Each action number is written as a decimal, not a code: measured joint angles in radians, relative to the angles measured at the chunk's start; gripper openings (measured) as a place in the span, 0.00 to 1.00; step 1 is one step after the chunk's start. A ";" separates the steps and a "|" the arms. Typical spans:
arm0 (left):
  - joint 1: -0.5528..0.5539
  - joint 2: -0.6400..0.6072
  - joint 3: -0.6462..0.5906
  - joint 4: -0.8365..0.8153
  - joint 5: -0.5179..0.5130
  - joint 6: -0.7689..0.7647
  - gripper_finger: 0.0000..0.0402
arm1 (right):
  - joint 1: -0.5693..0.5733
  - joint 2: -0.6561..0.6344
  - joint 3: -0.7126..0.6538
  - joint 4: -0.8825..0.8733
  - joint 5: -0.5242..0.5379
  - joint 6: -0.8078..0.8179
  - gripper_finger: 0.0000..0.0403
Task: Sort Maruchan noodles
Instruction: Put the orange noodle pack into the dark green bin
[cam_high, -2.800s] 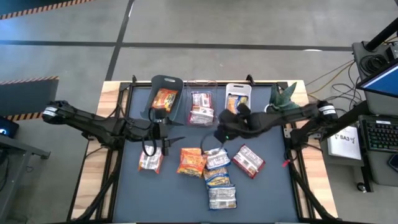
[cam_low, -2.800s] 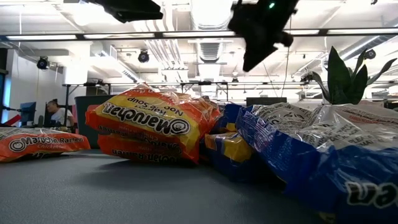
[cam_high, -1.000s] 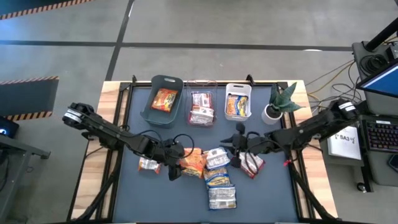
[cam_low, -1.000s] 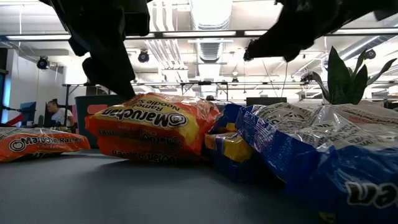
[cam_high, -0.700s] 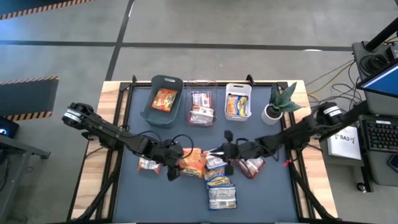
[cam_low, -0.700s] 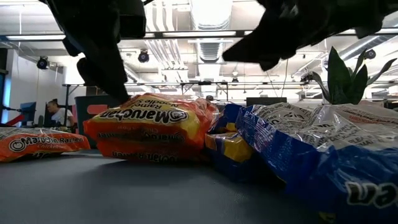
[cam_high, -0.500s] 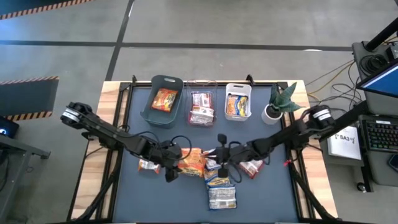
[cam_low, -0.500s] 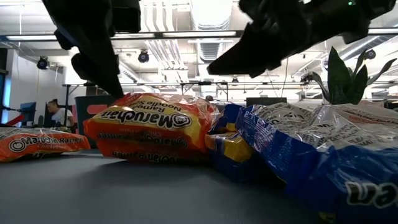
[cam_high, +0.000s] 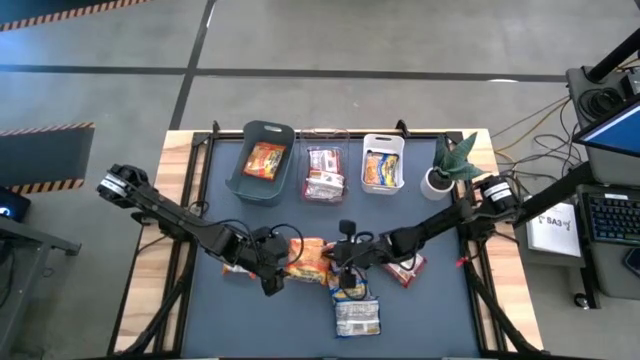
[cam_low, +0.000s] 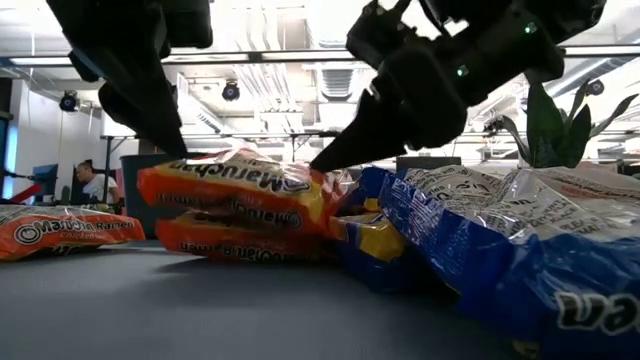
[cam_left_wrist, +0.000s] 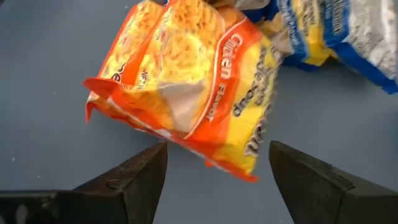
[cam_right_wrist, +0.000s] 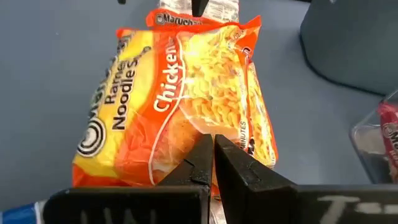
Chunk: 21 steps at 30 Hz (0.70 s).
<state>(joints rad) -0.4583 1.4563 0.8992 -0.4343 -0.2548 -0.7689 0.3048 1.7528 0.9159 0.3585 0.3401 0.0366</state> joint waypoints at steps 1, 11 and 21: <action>0.000 0.000 -0.004 -0.002 -0.008 0.000 0.65 | -0.003 0.002 -0.001 -0.011 0.000 0.002 0.02; 0.001 0.013 -0.039 0.136 -0.051 -0.035 0.65 | -0.004 0.012 -0.016 -0.024 0.004 -0.026 0.02; 0.033 0.013 -0.088 0.285 -0.059 -0.304 0.65 | -0.004 0.012 -0.017 -0.023 0.002 -0.037 0.02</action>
<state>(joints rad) -0.4258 1.4693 0.8107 -0.1497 -0.3141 -1.0732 0.3004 1.7649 0.8986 0.3359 0.3419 -0.0003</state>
